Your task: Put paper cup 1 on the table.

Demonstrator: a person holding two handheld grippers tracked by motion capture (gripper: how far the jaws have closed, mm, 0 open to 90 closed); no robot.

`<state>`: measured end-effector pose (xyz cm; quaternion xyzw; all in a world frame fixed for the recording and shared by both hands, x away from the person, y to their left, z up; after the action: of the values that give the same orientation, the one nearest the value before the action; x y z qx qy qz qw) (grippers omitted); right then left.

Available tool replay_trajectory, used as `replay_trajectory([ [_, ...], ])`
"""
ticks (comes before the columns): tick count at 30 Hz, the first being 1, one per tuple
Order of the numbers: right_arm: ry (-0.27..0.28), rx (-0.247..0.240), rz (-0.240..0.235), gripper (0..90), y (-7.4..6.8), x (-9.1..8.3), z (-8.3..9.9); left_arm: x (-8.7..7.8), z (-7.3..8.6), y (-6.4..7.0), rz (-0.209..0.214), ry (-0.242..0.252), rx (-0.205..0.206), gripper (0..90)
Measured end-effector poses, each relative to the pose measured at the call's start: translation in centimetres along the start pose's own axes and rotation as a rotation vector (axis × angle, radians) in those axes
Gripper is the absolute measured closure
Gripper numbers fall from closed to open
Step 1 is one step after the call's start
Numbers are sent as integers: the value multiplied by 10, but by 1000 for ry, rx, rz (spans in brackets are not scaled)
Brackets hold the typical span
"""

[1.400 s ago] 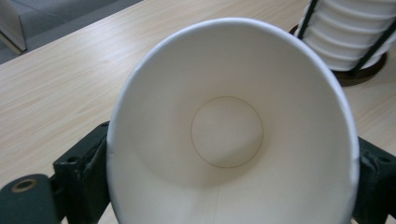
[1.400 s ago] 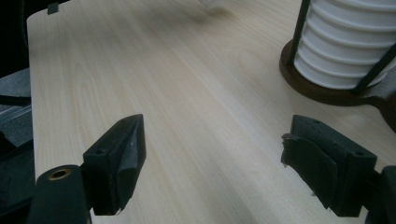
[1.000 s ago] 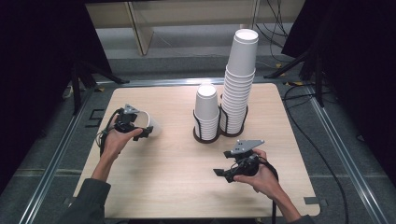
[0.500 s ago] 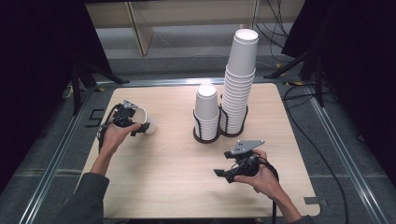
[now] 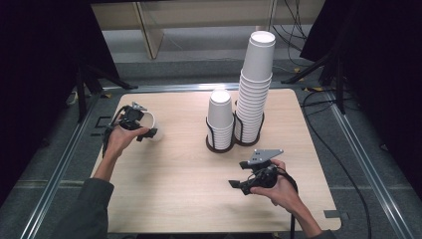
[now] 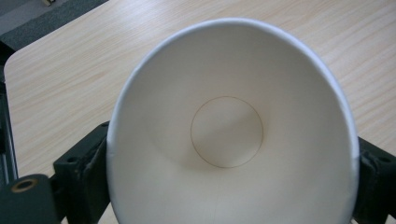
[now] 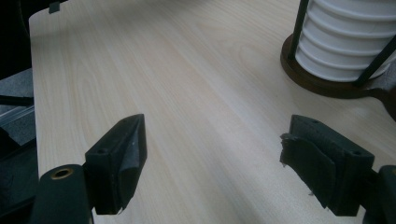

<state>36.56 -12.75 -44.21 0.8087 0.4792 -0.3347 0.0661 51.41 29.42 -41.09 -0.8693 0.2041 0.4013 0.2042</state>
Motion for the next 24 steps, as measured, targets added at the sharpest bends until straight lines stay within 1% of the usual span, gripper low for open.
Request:
replay_trajectory([
  [1, 3, -13, 1, 217, 1, 0, 0, 1, -1, -1, 4, -8, -1, 88],
  [4, 4, -15, 2, 217, 1, 0, 0, 1, -3, -3, 9, -30, 4, 87],
  [5, 3, -11, 2, 217, 1, 0, 0, 2, -4, -4, 6, -44, 8, 87],
  [6, 3, -11, 2, 217, 1, 0, 0, 2, -4, -4, 6, -44, 8, 86],
  [9, 3, -6, -4, 218, 1, 0, 1, 4, -6, -3, 20, -64, 15, 85],
  [10, 6, -16, 0, 218, 2, 0, 1, 5, -6, -3, 17, -74, 24, 84],
  [11, 9, -25, 1, 218, 2, 0, 1, 7, -6, -1, 17, -77, 19, 77],
  [12, 9, -25, 1, 218, 2, 0, 1, 8, -6, -1, 22, -82, 26, 77],
  [13, 5, -13, -3, 218, 1, 0, 1, 8, -6, -2, 27, -79, 14, 79],
  [15, 3, -4, -5, 218, 1, 0, 1, 9, -7, -3, 27, -91, 21, 78],
  [18, 6, 4, -9, 218, 1, 0, 1, 11, -9, -5, 0, -97, 21, 69],
  [19, 7, 5, -9, 219, 1, -1, 1, 12, -9, -6, 7, -98, 12, 65],
  [20, 10, -6, -4, 219, 1, -1, 1, 14, -10, -7, 7, -92, 3, 57],
  [21, 13, -6, -5, 219, 1, -1, 1, 16, -11, -8, -7, -87, -1, 55],
  [22, 13, -6, -5, 219, 1, -1, 1, 16, -11, -8, -7, -87, -1, 54],
  [23, 9, 11, -8, 219, 0, -1, 1, 17, -12, -8, -17, -85, 5, 52],
  [24, 9, 11, -8, 219, 0, -1, 1, 18, -12, -8, -18, -84, 2, 52],
])
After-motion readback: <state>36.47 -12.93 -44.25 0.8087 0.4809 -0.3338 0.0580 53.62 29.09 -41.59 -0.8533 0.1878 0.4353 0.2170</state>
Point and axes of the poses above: each handheld gripper's, and its own axes: x roughly forward along the jaws, z roughly out of its underside, y roughly to its right, the point moved 1 cm from there along x, roughly forward along the jaws, and after that the axes turned 5 degrees about x, right-handed, at the moved point
